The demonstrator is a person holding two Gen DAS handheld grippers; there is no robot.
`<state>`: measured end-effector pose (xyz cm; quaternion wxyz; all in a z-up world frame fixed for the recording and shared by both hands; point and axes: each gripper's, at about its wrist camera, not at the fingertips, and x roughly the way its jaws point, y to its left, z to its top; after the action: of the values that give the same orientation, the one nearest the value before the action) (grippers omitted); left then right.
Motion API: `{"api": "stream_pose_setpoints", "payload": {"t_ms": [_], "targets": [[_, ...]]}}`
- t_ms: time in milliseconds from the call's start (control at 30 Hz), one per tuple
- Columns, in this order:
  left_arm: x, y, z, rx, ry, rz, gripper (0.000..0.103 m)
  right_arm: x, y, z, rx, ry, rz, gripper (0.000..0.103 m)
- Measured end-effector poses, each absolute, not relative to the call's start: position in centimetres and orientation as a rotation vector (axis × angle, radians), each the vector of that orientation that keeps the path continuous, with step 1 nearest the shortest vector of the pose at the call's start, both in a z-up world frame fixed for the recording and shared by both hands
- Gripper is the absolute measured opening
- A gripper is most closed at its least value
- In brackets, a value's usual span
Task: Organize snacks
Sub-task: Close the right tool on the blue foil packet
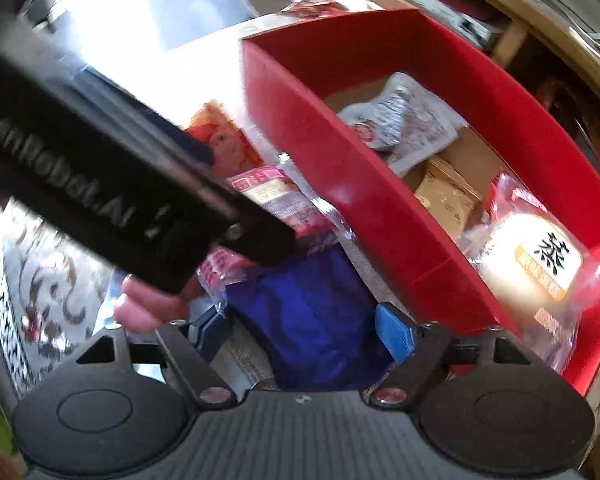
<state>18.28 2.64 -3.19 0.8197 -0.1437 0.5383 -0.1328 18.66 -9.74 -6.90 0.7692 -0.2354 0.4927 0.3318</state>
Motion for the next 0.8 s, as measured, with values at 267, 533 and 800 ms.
{"api": "stream_pose_setpoints", "payload": {"t_ms": [267, 533, 800], "targets": [[18.0, 1.2, -3.8, -0.268, 1.166, -0.299, 0.088, 16.4, -12.8, -5.7, -0.381, 1.138, 0.629, 0.051], [18.0, -1.2, -4.8, -0.158, 1.159, -0.264, 0.074, 14.1, -15.7, -4.6, -0.269, 1.17, 0.599, 0.05], [17.6, -1.1, -4.6, -0.139, 1.152, -0.263, 0.066, 14.1, -13.9, -4.0, -0.493, 1.073, 0.603, 0.078]]}}
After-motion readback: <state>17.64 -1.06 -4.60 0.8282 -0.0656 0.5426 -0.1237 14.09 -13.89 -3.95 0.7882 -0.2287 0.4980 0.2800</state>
